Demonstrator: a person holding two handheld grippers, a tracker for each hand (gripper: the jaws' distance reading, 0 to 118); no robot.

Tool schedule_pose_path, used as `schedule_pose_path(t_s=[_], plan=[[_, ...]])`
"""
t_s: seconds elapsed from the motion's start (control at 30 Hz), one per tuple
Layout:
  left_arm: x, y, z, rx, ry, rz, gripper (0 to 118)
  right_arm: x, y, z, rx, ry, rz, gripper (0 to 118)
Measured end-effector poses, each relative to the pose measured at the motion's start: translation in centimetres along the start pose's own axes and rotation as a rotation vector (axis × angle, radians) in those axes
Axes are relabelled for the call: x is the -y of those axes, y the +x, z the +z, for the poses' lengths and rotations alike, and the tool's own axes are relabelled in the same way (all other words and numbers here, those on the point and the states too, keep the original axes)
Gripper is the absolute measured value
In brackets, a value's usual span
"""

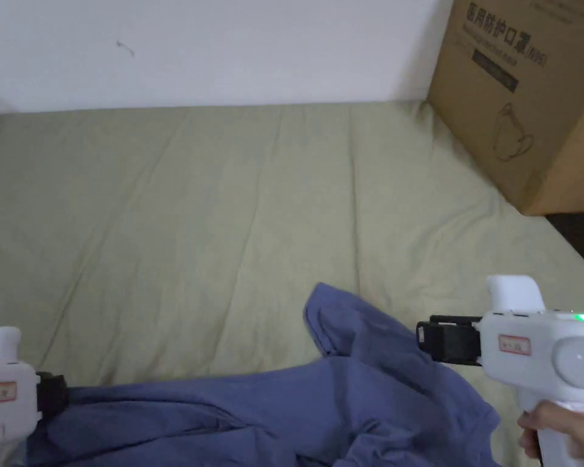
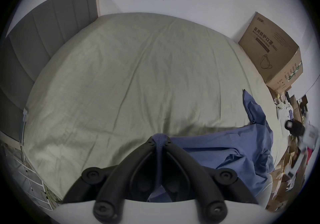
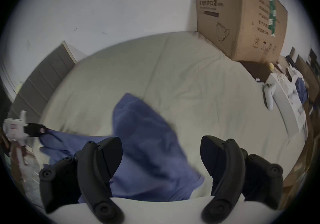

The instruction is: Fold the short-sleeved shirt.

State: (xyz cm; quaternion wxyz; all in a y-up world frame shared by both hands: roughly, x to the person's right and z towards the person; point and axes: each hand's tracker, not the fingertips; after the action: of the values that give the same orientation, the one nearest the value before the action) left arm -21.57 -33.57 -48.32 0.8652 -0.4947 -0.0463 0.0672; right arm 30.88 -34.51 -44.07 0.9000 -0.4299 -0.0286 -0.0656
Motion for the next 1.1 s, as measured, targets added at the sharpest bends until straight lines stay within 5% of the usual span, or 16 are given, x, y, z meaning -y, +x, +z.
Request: schedule_pose_path(t_s=[0.17, 0.23, 0.3, 0.37, 0.47, 0.5, 0.63, 0.87, 1.1], plan=[[0.0, -0.5, 0.8, -0.015, 0.014, -0.004, 1, -2.2, 0.4, -9.1, 0.017, -0.285, 0.053, 93], [0.0, -0.6, 0.7, -0.02, 0.012, 0.0, 1, -0.9, -0.3, -12.8, 0.021, -0.417, 0.11, 66], [0.1, -0.7, 0.6, -0.023, 0.008, 0.002, 1, -0.4, -1.3, -13.7, 0.069, -0.351, 0.148, 63], [0.1, -0.5, 0.4, -0.031, 0.003, -0.006, 1, -1.8, -1.0, -12.7, 0.065, -0.385, 0.095, 56], [-0.1, -0.4, 0.5, -0.029, 0.001, -0.022, 1, -2.0, -0.7, -12.5, 0.123, -0.371, 0.141, 2], [-0.1, -0.5, 0.8, -0.026, 0.007, -0.023, 1, -2.0, -0.7, -12.6, 0.095, -0.388, 0.101, 2], [-0.7, -1.2, 1.6, -0.014, 0.026, 0.016, 1, -2.4, -1.5, -11.4, 0.128, -0.372, 0.16, 2], [-3.5, -1.6, 5.3, -0.032, 0.118, -0.022, 1, -8.6, 2.1, -2.1, -0.034, -0.173, -0.068, 2], [-7.9, -0.6, 10.5, 0.003, 0.25, -0.044, 1, -13.6, 3.0, 9.6, -0.088, 0.05, -0.101, 2]])
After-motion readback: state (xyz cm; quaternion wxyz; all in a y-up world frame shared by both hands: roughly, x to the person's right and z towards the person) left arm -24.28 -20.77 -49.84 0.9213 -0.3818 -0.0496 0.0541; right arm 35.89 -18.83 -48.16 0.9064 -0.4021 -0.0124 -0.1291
